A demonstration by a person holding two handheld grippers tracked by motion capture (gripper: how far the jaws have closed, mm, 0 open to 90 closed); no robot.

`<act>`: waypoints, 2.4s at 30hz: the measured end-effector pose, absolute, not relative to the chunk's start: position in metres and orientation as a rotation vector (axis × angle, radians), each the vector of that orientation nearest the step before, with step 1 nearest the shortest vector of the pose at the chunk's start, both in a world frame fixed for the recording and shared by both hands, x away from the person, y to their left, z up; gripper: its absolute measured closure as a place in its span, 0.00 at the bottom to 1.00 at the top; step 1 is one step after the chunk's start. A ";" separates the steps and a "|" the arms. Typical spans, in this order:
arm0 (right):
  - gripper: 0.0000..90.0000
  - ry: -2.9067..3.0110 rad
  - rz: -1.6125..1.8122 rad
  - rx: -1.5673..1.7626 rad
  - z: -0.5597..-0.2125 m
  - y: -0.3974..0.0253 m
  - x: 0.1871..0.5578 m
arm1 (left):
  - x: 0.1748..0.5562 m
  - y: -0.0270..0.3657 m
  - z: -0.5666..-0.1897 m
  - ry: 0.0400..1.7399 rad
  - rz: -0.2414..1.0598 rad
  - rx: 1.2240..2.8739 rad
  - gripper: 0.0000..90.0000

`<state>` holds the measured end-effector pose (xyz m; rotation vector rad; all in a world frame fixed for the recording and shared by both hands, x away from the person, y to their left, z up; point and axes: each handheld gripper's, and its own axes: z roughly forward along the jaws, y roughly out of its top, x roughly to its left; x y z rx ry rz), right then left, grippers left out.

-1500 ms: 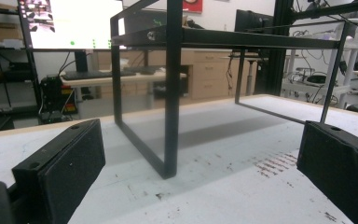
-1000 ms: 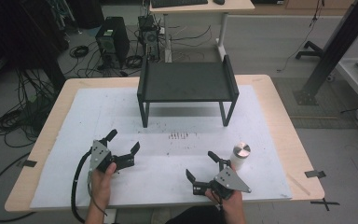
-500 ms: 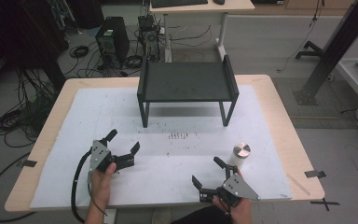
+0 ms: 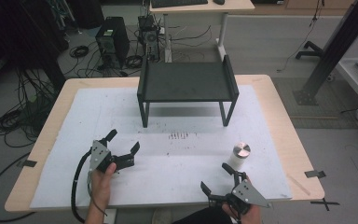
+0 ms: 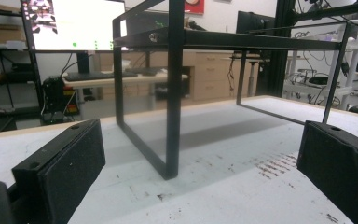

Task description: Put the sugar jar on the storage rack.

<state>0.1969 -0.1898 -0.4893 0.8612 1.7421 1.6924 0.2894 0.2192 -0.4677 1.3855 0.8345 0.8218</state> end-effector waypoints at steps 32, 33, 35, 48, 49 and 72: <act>0.04 1.611 1.599 0.955 -0.484 -0.251 0.185 | 0.289 0.219 -0.468 0.835 0.822 1.385 0.01; 0.04 1.606 1.598 0.955 -0.483 -0.253 0.186 | 0.289 0.219 -0.468 0.835 0.823 1.385 0.01; 0.04 1.600 1.594 0.956 -0.481 -0.255 0.187 | 0.289 0.219 -0.468 0.835 0.822 1.385 0.01; 0.04 1.579 1.594 0.943 -0.473 -0.261 0.208 | 0.290 0.219 -0.468 0.837 0.822 1.385 0.01; 0.04 1.578 1.593 0.945 -0.473 -0.261 0.210 | 0.290 0.219 -0.468 0.837 0.821 1.385 0.01; 0.02 1.595 1.569 0.939 -0.483 -0.257 0.236 | 0.290 0.219 -0.468 0.837 0.819 1.386 0.01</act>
